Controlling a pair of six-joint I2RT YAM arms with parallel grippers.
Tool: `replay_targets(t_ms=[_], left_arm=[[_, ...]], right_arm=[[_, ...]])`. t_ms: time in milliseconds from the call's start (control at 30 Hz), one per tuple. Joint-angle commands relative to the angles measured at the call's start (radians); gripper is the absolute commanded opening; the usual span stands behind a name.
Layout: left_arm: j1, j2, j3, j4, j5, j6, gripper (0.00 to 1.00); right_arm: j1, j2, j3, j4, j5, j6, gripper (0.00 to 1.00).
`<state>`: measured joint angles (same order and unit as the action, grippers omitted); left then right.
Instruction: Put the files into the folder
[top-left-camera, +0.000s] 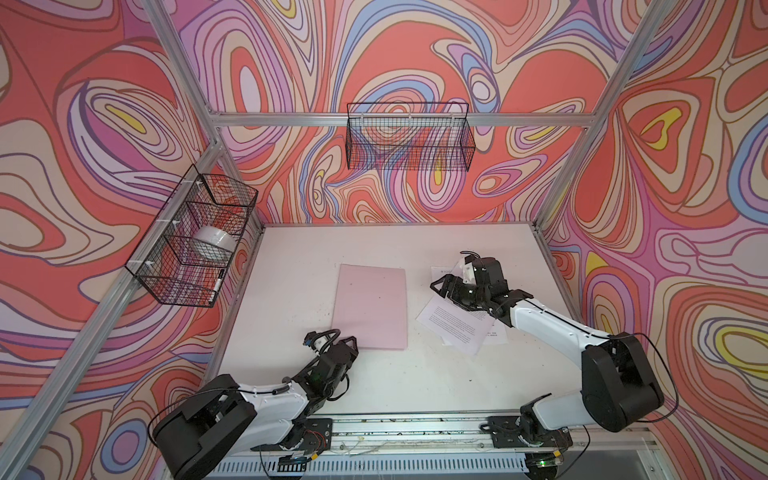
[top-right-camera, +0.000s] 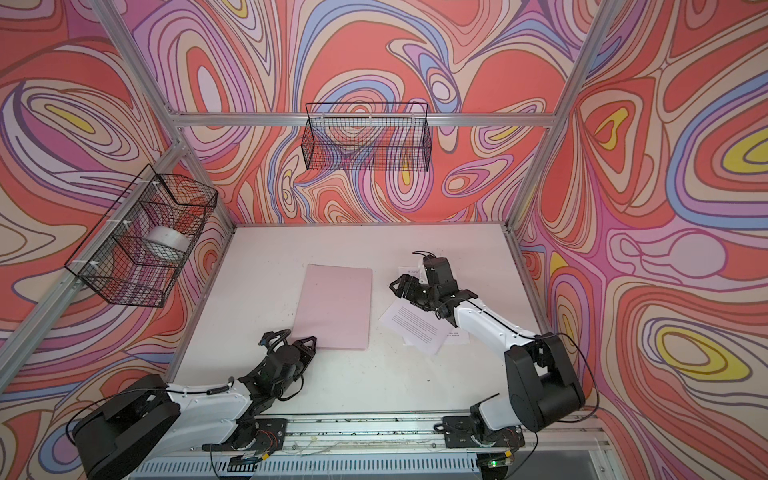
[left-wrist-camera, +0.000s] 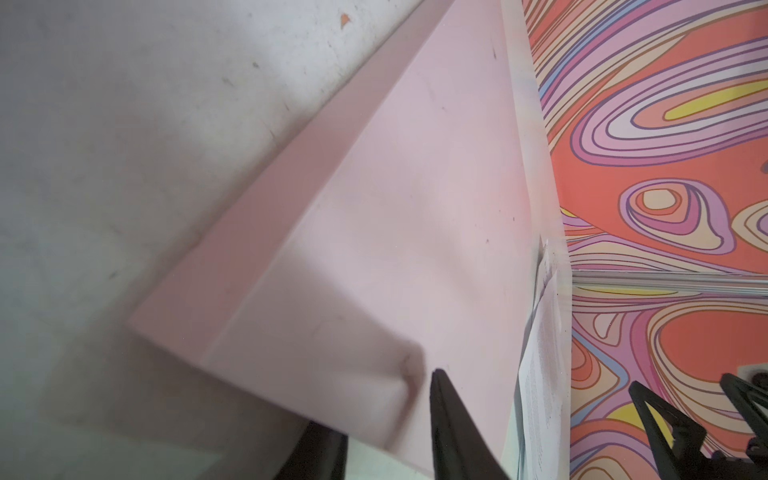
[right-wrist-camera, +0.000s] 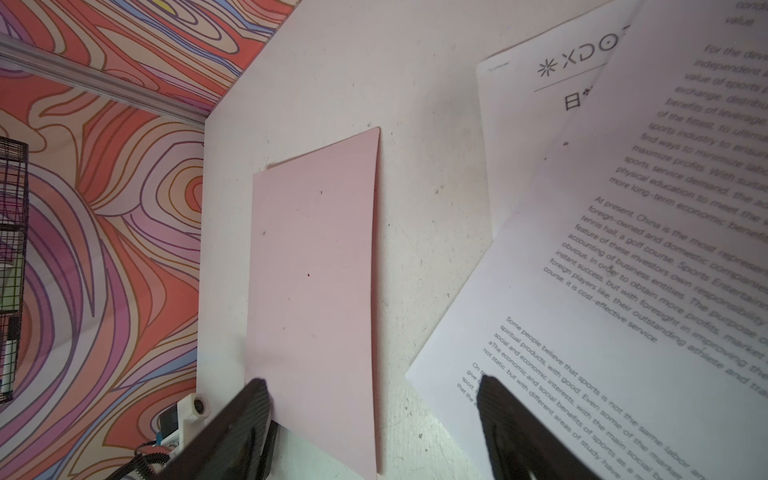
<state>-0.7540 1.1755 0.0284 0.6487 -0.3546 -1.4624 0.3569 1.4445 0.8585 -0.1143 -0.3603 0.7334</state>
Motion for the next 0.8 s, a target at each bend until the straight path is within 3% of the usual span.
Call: replay_targets(t_ms=[0,333,500,767], left_arm=[[-0.005,0.019,0.022,0.049,-0.031,0.008,0.30],[-0.005,-0.109,0.036,-0.067,-0.069,0.007,0.19],[-0.005,-0.228,0.050,-0.162,-0.091,0.037,0.00],[-0.005,-0.312,0.024,-0.191,-0.097,0.000,0.00]], right_arm=[[0.006,-0.015,-0.026,0.028,-0.035,-0.012,0.82],[0.016,-0.049,-0.074,0.037,-0.049,-0.016,0.82],[0.035,-0.047,-0.087,0.034,-0.064,-0.034,0.81],[0.076,-0.006,-0.118,0.073,-0.110,-0.030,0.75]])
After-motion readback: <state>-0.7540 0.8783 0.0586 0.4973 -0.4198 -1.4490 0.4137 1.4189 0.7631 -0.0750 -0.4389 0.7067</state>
